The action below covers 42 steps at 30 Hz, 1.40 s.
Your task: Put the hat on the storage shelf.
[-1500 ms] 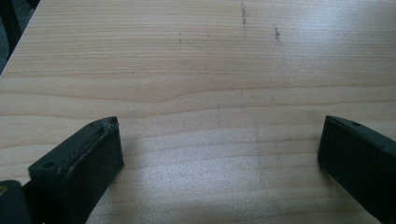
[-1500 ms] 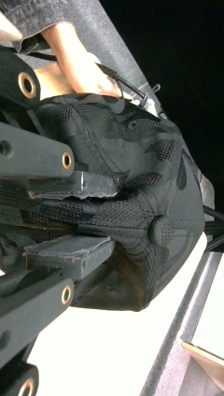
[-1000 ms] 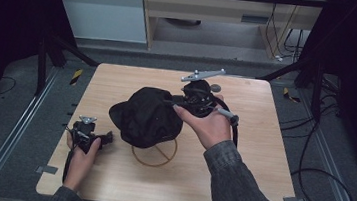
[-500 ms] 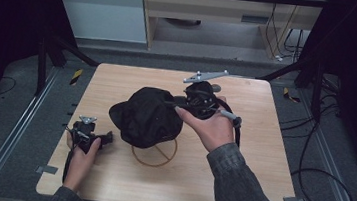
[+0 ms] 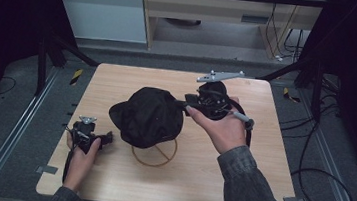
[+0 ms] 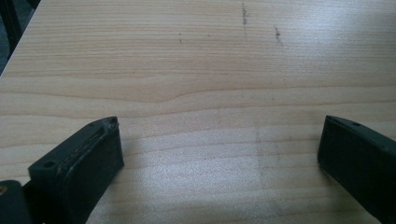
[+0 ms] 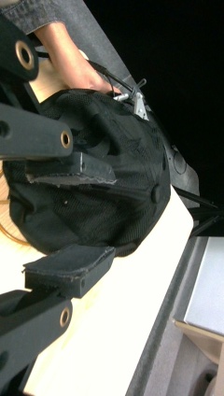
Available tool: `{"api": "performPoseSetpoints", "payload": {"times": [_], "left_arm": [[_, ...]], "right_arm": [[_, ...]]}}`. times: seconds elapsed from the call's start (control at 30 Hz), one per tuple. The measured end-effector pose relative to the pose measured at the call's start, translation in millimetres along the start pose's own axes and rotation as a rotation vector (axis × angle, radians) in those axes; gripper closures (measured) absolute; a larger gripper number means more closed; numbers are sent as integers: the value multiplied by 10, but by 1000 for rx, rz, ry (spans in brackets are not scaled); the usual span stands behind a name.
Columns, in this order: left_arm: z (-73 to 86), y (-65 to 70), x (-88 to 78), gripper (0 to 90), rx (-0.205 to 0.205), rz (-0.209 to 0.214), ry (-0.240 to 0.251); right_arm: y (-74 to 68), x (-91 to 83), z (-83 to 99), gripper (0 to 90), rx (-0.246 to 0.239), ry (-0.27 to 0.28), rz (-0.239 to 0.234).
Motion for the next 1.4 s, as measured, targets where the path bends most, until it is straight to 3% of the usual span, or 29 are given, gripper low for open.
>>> {"api": "performPoseSetpoints", "payload": {"times": [0.3, 0.53, 0.63, 0.87, 0.97, 1.07, 1.4], "left_arm": [[0, 0, -1, 0, -1, 0, 0], [2, 1, -4, 0, -1, 0, 0], [2, 1, -4, 0, -2, 0, 0], [2, 0, -4, 0, -1, 0, -1], [2, 1, -4, 0, -1, 0, 0], [2, 1, -4, 0, -1, 0, 0], [-1, -3, 1, 0, 2, 3, 0]], "right_arm": [[137, -150, 20, 405, 25, 18, 37], [245, -247, 77, 140, 31, 20, 113], [325, -287, 111, 80, -3, 12, 138], [503, -475, 164, 87, -21, 50, 170], [600, -536, 218, 93, -14, 46, 191], [759, -606, 314, 166, 1, 35, 216], [998, -706, 533, 131, 10, 19, 243]]}}
Point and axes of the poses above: each handheld gripper's, and its own axes: x roughly forward along the jaws, z roughly out of its underside, y roughly to its right, the point moved 4 cm from there along x, roughly forward along the jaws, and after that the axes turned 12 degrees about y, right-handed, at the moved point
